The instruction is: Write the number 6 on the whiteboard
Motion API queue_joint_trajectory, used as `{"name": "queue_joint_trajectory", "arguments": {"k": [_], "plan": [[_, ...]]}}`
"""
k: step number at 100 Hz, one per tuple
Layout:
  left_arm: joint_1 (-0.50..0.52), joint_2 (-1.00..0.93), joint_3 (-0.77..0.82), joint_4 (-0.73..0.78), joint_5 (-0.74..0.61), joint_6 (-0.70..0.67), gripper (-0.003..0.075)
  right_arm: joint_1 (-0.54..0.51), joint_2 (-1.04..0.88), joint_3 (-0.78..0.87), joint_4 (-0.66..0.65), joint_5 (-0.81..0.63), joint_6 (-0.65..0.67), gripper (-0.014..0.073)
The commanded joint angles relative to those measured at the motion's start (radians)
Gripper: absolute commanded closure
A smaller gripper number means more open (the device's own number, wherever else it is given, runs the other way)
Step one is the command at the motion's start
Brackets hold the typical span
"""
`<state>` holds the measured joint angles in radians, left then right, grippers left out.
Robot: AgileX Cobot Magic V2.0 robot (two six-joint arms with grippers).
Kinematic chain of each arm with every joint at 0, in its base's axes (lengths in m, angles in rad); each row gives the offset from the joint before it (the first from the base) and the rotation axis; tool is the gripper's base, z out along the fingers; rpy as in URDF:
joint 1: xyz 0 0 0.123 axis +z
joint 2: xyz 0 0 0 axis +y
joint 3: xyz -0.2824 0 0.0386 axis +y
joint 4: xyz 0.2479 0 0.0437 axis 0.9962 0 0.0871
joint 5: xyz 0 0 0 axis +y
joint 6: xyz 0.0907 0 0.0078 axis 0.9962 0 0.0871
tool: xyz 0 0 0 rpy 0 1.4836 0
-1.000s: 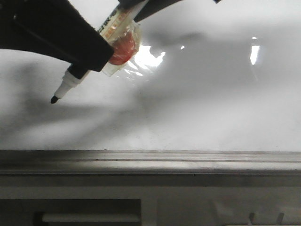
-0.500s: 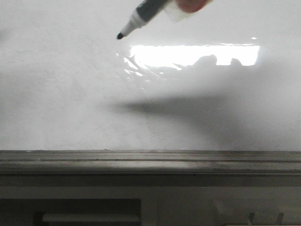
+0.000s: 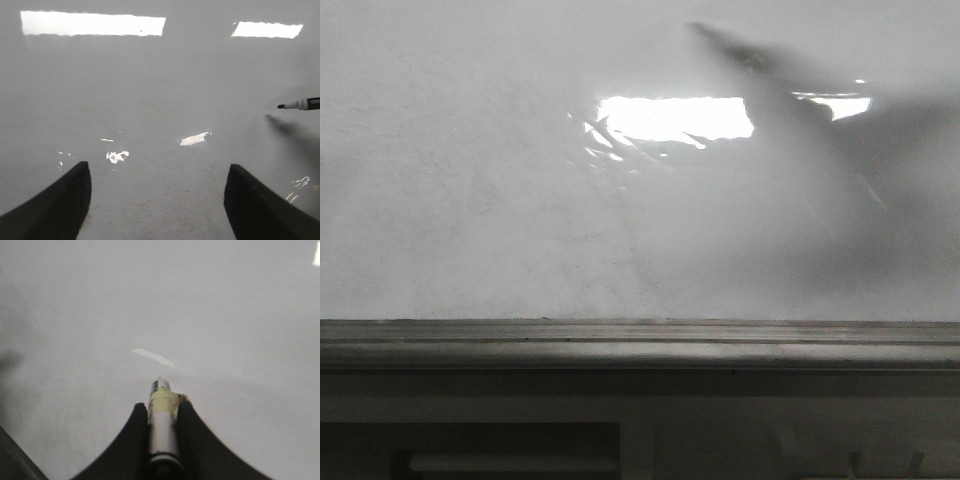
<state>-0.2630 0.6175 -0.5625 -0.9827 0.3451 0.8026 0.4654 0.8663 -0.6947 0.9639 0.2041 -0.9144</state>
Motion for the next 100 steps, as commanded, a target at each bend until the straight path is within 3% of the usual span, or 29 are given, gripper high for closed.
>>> {"name": "queue_joint_trajectory", "arguments": {"k": [1, 25, 40, 48, 67, 100], "plan": [[0.003, -0.003, -0.028, -0.038, -0.050, -0.008, 0.0209, 0.000, 0.050, -0.024, 0.029, -0.054, -0.013, 0.0643], [0.003, -0.003, -0.028, -0.038, -0.050, -0.008, 0.0209, 0.000, 0.113, -0.024, 0.002, 0.183, -0.011, 0.0637], [0.003, -0.003, -0.028, -0.038, -0.050, -0.008, 0.0209, -0.029, 0.091, -0.024, -0.206, 0.214, 0.174, 0.0637], [0.003, -0.003, -0.028, -0.038, -0.050, -0.008, 0.0209, -0.060, 0.075, -0.024, -0.248, 0.200, 0.215, 0.0637], [0.003, -0.003, -0.028, -0.038, -0.050, -0.008, 0.0209, -0.054, 0.052, -0.026, -0.199, 0.050, 0.215, 0.0638], [0.003, -0.003, -0.028, -0.040, -0.048, -0.008, 0.0209, 0.096, 0.112, -0.026, -0.190, 0.024, 0.191, 0.0638]]}}
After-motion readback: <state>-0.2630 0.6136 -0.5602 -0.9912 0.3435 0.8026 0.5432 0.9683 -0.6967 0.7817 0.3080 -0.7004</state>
